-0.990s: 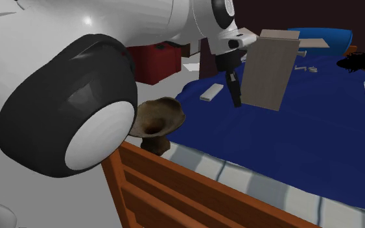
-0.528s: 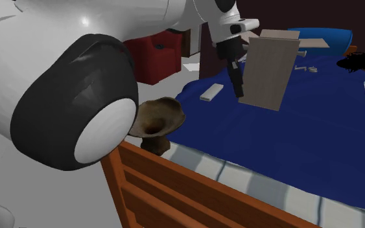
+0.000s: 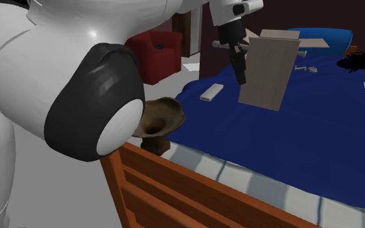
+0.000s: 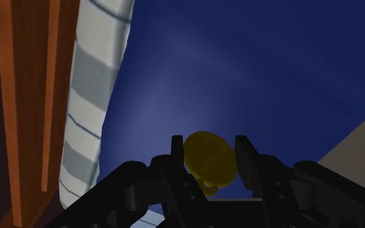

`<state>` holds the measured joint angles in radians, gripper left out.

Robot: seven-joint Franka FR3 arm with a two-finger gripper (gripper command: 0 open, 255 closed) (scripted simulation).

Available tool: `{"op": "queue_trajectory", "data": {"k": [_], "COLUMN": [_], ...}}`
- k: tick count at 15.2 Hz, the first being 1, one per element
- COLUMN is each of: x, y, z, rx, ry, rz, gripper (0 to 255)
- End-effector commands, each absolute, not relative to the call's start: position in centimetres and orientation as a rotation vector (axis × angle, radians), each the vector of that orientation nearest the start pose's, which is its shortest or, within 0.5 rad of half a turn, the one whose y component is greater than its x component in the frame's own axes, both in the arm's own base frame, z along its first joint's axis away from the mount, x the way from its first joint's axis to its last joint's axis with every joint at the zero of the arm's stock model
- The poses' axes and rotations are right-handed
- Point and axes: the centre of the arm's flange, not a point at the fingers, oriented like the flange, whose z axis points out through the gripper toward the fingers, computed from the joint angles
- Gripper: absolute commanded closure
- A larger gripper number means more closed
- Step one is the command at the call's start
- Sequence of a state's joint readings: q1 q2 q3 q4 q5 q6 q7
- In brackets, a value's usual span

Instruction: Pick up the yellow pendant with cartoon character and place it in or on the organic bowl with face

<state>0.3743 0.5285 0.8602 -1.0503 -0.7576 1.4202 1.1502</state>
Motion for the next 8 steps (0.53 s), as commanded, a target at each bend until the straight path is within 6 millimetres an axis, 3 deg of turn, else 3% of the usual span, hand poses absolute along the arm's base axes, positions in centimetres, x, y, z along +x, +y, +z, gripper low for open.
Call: {"op": "queue_trajectory", "data": {"k": [1,6,8], "x": [44.0,44.0,41.5], "y": [50.6,50.6,49.7], "z": [62.0,64.4,64.4], "rx": [-3.254,-3.254,-3.254], "ry": [0.168,0.168,0.168], "rz": [-0.526,-0.526,-0.526], "gripper": [255,255,255]}}
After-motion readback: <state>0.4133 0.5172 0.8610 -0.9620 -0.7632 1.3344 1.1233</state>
